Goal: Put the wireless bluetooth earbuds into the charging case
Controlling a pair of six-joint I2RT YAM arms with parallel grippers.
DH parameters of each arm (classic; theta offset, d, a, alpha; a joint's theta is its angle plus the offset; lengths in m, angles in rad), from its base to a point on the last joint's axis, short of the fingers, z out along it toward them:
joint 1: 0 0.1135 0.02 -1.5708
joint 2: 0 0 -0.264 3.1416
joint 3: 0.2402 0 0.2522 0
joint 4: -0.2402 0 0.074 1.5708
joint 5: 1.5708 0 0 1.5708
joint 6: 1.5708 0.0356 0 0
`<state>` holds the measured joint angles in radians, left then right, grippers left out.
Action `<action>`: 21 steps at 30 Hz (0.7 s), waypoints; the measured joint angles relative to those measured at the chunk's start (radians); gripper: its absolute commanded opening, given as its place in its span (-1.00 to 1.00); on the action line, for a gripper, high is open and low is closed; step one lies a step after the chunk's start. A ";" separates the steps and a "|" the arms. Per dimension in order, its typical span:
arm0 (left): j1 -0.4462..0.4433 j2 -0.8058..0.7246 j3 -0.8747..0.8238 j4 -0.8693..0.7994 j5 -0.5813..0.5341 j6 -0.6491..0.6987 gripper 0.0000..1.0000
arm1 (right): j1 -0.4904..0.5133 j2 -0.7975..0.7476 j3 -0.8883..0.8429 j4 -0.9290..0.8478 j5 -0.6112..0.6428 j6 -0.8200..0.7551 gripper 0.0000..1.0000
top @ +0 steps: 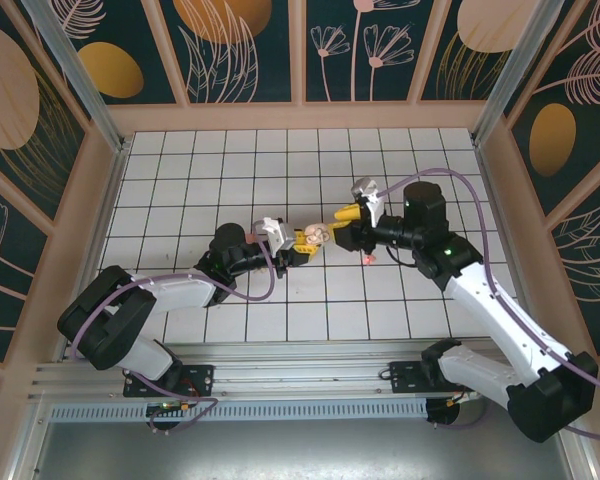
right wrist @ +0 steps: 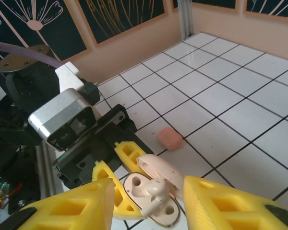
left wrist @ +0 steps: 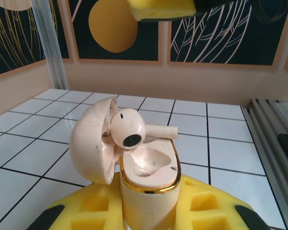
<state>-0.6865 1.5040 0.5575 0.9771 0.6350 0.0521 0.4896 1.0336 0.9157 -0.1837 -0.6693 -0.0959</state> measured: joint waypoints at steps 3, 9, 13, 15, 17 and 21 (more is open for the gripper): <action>0.000 0.000 0.000 -0.039 -0.014 0.034 -0.71 | 0.000 0.052 0.030 -0.043 -0.018 0.037 -0.25; 0.000 0.000 0.000 -0.102 -0.034 0.080 -0.71 | 0.003 0.124 0.045 -0.139 -0.021 0.132 -0.30; 0.000 0.000 0.000 -0.128 -0.043 0.098 -0.71 | 0.016 0.140 0.046 -0.181 -0.013 0.188 -0.31; 0.000 0.000 0.001 -0.134 -0.043 0.103 -0.71 | 0.027 0.150 0.047 -0.192 -0.009 0.212 -0.31; 0.000 0.000 0.005 -0.141 -0.043 0.106 -0.71 | 0.036 0.161 0.047 -0.198 -0.005 0.230 -0.30; 0.000 0.000 0.013 -0.145 -0.043 0.111 -0.71 | 0.042 0.192 0.053 -0.211 0.011 0.252 -0.29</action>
<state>-0.6865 1.5043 0.5705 0.8318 0.5922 0.1627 0.5312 1.2259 0.9684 -0.3950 -0.6582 0.1562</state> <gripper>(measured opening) 0.189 0.353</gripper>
